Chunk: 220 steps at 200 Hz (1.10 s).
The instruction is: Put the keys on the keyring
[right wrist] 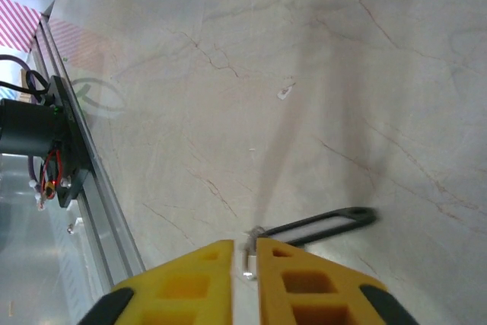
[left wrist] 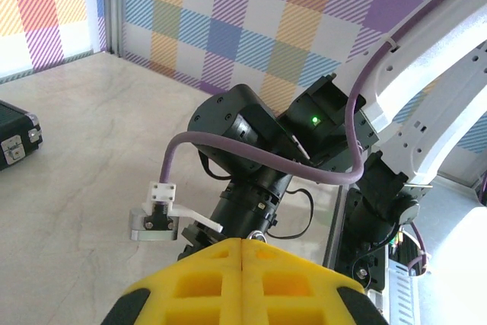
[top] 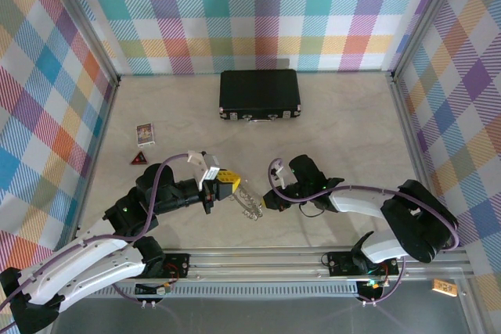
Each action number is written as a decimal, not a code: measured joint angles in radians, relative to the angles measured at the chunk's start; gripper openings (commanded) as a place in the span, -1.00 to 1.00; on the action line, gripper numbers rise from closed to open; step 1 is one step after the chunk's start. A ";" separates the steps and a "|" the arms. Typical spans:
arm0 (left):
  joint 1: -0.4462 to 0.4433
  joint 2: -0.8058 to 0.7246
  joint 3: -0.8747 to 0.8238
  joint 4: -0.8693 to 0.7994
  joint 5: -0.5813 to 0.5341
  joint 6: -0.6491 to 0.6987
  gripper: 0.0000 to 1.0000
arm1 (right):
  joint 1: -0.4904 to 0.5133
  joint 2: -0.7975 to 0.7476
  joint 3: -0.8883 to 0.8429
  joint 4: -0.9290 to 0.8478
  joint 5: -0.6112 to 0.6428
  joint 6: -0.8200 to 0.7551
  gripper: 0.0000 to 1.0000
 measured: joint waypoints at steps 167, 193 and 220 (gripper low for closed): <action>0.000 0.023 0.008 -0.035 0.039 0.016 -1.00 | 0.035 -0.495 0.260 -0.367 -0.153 -0.189 0.21; 0.000 0.031 0.019 -0.034 0.049 0.019 -1.00 | 0.035 -0.448 0.291 -0.368 -0.173 -0.192 0.20; 0.000 0.041 0.021 -0.034 0.060 0.019 -1.00 | 0.041 -0.425 0.303 -0.362 -0.190 -0.192 0.16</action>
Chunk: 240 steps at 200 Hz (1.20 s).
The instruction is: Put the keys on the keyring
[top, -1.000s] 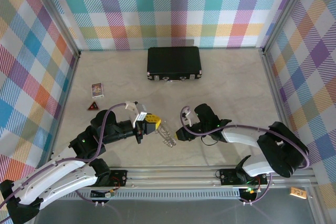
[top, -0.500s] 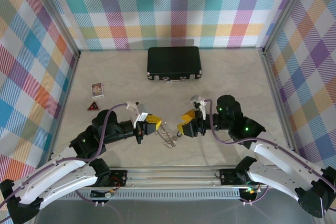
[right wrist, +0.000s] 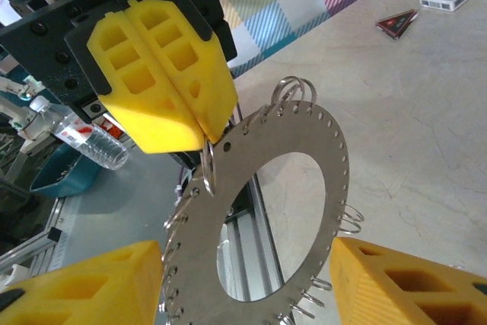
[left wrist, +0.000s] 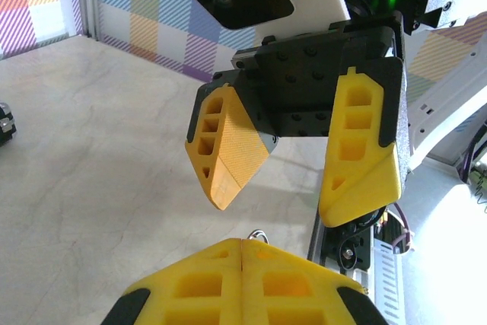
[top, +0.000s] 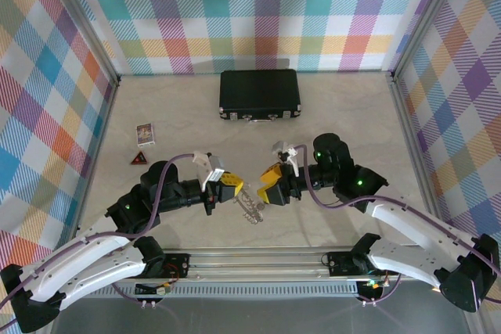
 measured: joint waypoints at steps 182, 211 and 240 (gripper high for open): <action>0.000 0.012 0.000 0.004 0.023 0.000 -1.00 | 0.064 0.107 0.067 0.015 -0.008 -0.023 -0.45; 0.000 0.012 0.000 0.004 0.027 0.000 -1.00 | 0.066 0.110 0.069 0.017 -0.008 -0.022 -0.59; 0.000 0.012 0.000 0.003 0.027 0.000 -1.00 | 0.072 0.119 0.071 0.023 -0.009 -0.023 -0.74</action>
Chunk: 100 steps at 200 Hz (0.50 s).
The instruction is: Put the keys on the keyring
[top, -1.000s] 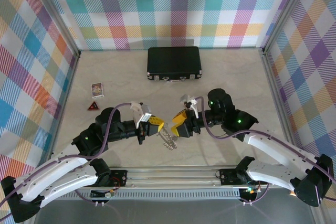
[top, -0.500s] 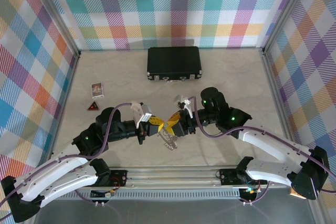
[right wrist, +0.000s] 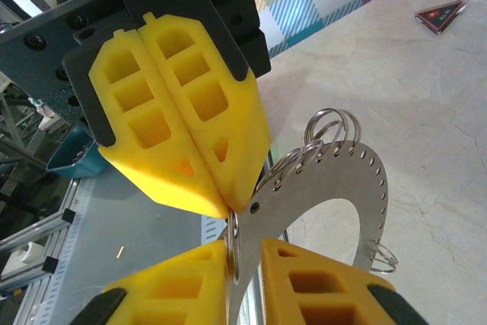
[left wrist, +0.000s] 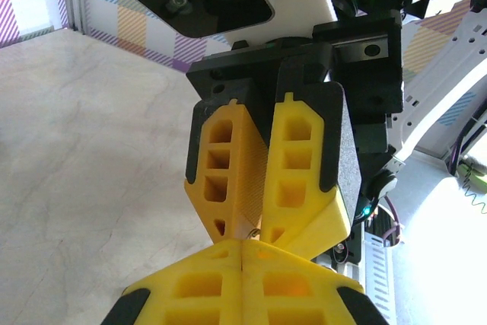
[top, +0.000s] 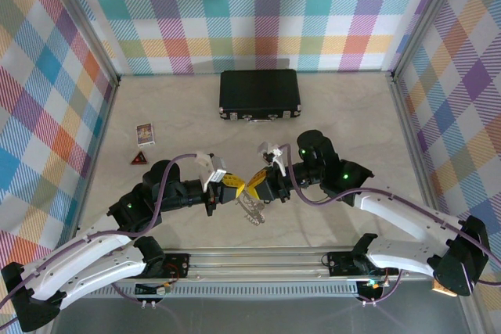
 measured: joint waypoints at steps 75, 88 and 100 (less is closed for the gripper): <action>0.000 -0.011 0.001 -0.003 -0.002 0.006 -0.30 | 0.006 -0.018 -0.010 0.016 0.001 -0.033 -1.00; 0.000 -0.033 0.005 -0.020 -0.005 0.006 -0.24 | 0.005 -0.051 -0.033 0.027 0.004 -0.051 -1.00; 0.000 -0.056 0.010 -0.031 -0.006 0.005 -0.25 | 0.005 -0.085 -0.055 0.036 0.004 -0.062 -1.00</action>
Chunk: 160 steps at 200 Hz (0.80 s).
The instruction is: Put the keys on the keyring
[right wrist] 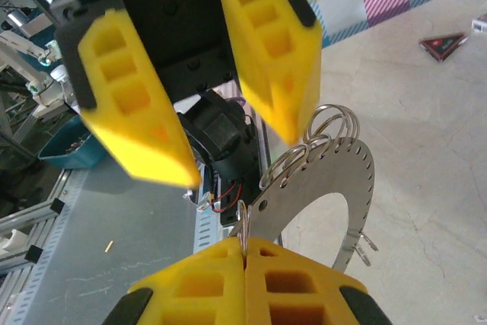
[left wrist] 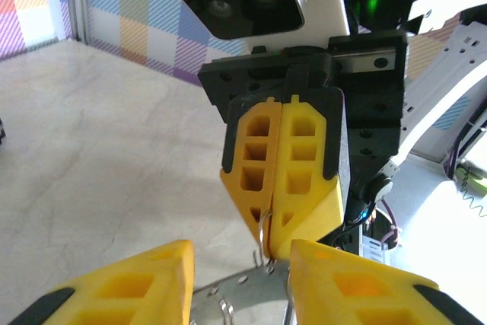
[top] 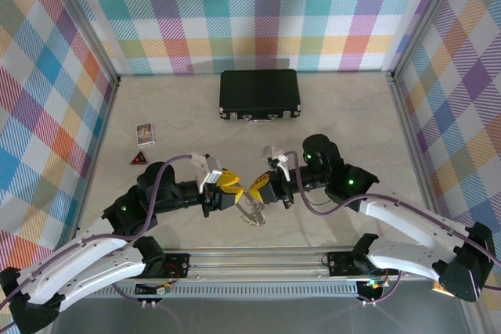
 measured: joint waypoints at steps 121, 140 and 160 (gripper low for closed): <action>0.000 0.018 0.149 -0.051 0.233 -0.027 0.02 | 0.030 -0.105 -0.043 0.184 -0.130 -0.044 -1.00; 0.000 0.038 0.156 -0.051 0.244 -0.026 0.02 | 0.034 -0.106 -0.043 0.190 -0.130 -0.047 -1.00; 0.000 0.060 0.163 -0.051 0.244 -0.022 -0.01 | 0.035 -0.106 -0.043 0.193 -0.126 -0.047 -1.00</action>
